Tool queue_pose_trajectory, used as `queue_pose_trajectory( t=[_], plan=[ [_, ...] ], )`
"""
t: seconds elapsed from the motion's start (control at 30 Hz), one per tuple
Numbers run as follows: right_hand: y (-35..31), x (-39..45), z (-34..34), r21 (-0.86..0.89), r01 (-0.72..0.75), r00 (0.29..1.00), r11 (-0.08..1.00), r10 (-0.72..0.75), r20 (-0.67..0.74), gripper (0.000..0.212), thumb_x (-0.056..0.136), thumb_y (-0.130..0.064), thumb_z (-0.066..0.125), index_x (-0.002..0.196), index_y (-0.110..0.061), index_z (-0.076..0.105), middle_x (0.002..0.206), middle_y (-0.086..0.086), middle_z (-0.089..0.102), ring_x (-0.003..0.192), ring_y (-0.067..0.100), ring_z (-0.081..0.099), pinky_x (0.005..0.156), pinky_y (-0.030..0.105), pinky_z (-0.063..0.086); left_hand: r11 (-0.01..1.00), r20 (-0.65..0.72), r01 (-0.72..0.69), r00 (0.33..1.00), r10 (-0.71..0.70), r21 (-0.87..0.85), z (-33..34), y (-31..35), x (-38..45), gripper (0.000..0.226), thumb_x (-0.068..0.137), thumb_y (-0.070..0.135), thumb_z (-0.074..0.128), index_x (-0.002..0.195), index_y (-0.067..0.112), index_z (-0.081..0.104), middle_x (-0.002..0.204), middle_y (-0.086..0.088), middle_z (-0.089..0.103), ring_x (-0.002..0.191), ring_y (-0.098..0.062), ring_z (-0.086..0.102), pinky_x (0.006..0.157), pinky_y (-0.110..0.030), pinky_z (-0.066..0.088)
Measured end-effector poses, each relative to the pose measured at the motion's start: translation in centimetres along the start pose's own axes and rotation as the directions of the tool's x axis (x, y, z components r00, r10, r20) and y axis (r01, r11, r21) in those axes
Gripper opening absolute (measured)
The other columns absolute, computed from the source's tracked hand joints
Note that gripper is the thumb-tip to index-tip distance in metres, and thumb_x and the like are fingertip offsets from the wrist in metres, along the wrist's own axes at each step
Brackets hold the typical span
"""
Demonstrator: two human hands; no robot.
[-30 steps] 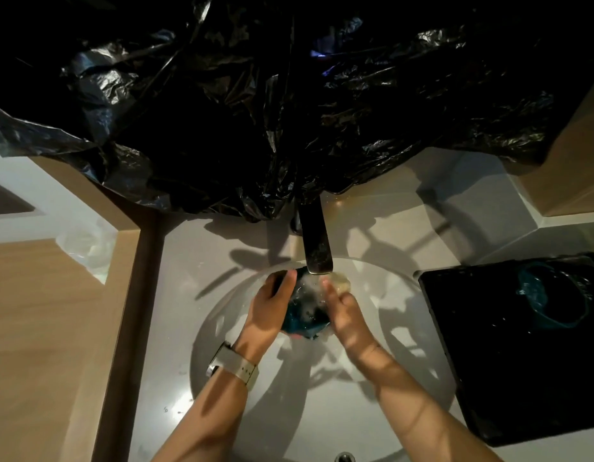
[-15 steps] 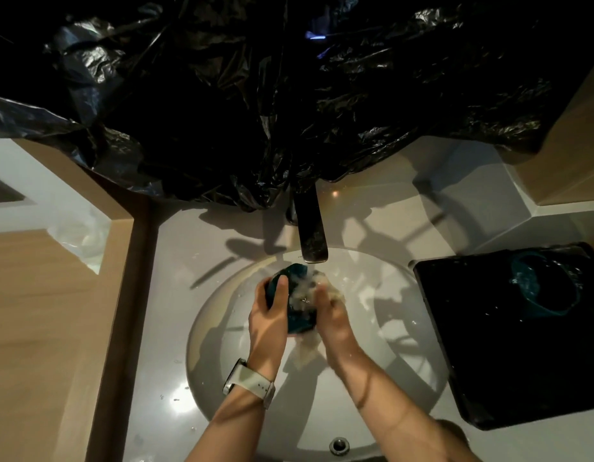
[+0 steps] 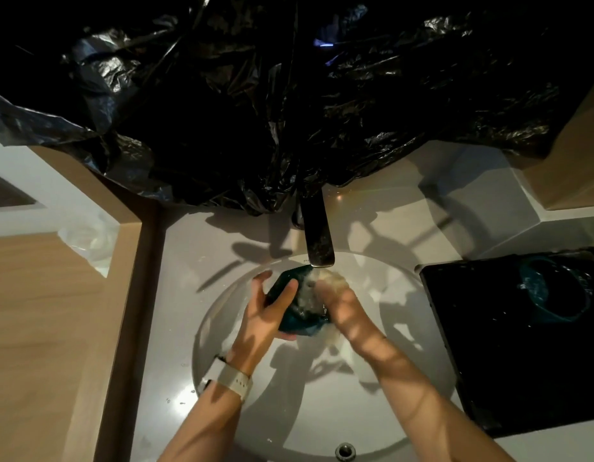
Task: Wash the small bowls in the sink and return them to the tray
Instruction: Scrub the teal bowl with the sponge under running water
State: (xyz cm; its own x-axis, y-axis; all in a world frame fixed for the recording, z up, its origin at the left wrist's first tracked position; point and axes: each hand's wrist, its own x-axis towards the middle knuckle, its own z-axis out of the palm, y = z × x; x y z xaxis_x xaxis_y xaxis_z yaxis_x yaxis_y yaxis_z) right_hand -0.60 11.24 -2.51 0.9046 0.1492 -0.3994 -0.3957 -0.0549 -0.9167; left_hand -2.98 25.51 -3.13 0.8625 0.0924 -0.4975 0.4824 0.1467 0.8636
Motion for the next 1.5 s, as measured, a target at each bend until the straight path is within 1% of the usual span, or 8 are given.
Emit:
queue_pose_trajectory(
  t=[0.17,0.33,0.47,0.63,0.8,1.07,1.3,1.5],
  plan=[
    [-0.9,0.0,-0.8,-0.012,-0.041,0.999,0.999,0.041,0.023,0.019,0.099,-0.017,0.047,0.094,-0.014,0.065,0.086,-0.001,0.070,0.080,0.004,0.068,0.070,0.011,0.049,0.988,-0.054,0.028,0.998,-0.020,0.153,0.9,-0.2,2.0,0.018,0.092,0.049,0.059,0.104,0.036,0.060,0.109,-0.004,0.068,0.089,-0.029,0.071,0.058,-0.049,0.061],
    [2.2,-2.5,1.4,0.224,-0.073,0.988,0.972,0.101,-0.117,0.033,0.105,-0.019,0.029,0.119,-0.010,0.057,0.108,0.007,0.068,0.089,0.002,0.069,0.073,0.014,0.053,0.961,-0.113,-0.065,0.989,0.098,0.267,1.8,-1.2,2.6,0.058,0.081,0.071,0.046,0.122,0.031,0.057,0.111,0.005,0.070,0.104,-0.019,0.066,0.090,-0.037,0.056],
    [2.8,-2.0,0.8,0.263,-0.129,0.976,0.956,0.169,-0.136,0.038,0.104,-0.029,0.033,0.118,-0.011,0.063,0.110,0.013,0.071,0.105,0.024,0.067,0.096,0.040,0.051,0.962,-0.071,-0.087,0.992,0.108,0.257,2.4,-2.0,1.3,0.044,0.086,0.071,0.046,0.114,0.039,0.058,0.104,0.012,0.072,0.099,-0.011,0.068,0.093,-0.040,0.054],
    [2.9,-0.9,-1.4,0.136,-0.185,0.974,0.973,0.200,-0.102,0.037,0.104,-0.033,0.034,0.112,-0.015,0.065,0.099,0.008,0.074,0.082,0.013,0.071,0.065,0.022,0.055,0.987,-0.052,0.120,0.992,-0.115,0.111,2.7,-1.8,1.6,0.046,0.085,0.054,0.066,0.117,0.023,0.053,0.114,-0.008,0.066,0.099,-0.028,0.067,0.070,-0.050,0.061],
    [3.0,0.8,-2.9,0.045,-0.326,0.942,0.944,0.329,-0.067,0.036,0.097,-0.046,0.044,0.110,-0.021,0.065,0.113,0.009,0.070,0.104,0.027,0.066,0.100,0.047,0.047,0.956,0.153,0.286,0.944,-0.292,0.060,2.2,0.0,3.8,0.052,0.090,0.042,0.066,0.123,0.005,0.050,0.117,-0.019,0.065,0.097,-0.032,0.068,0.070,-0.045,0.060],
    [3.8,0.9,-2.8,0.155,-0.323,0.935,0.934,0.340,-0.099,0.028,0.096,-0.043,0.046,0.108,-0.027,0.065,0.110,0.004,0.070,0.102,0.022,0.065,0.094,0.040,0.051,0.884,0.106,0.457,0.888,-0.447,-0.100,3.9,-0.4,3.7,0.030,0.100,0.040,0.049,0.109,0.013,0.059,0.105,-0.016,0.066,0.093,-0.034,0.067,0.080,-0.050,0.057],
    [4.3,0.9,-2.4,0.230,-0.345,0.913,0.910,0.382,-0.142,0.033,0.100,-0.033,0.040,0.102,-0.010,0.064,0.088,0.012,0.071,0.070,0.018,0.068,0.050,0.022,0.052,0.965,0.028,0.260,0.965,-0.259,-0.030,3.8,-2.2,2.3,0.039,0.093,0.043,0.060,0.123,0.021,0.050,0.122,-0.009,0.063,0.108,-0.028,0.065,0.089,-0.050,0.057],
    [3.7,2.6,-2.8,0.160,-0.334,0.933,0.929,0.350,-0.083,0.030,0.097,-0.034,0.049,0.113,-0.014,0.064,0.108,0.010,0.071,0.101,0.023,0.066,0.095,0.037,0.051,0.968,0.424,-0.074,0.905,-0.036,0.242,-1.4,-0.9,1.8,0.074,0.085,0.038,0.072,0.143,0.043,0.028,0.134,0.013,0.052,0.117,-0.010,0.059,0.087,-0.028,0.056]
  ],
)
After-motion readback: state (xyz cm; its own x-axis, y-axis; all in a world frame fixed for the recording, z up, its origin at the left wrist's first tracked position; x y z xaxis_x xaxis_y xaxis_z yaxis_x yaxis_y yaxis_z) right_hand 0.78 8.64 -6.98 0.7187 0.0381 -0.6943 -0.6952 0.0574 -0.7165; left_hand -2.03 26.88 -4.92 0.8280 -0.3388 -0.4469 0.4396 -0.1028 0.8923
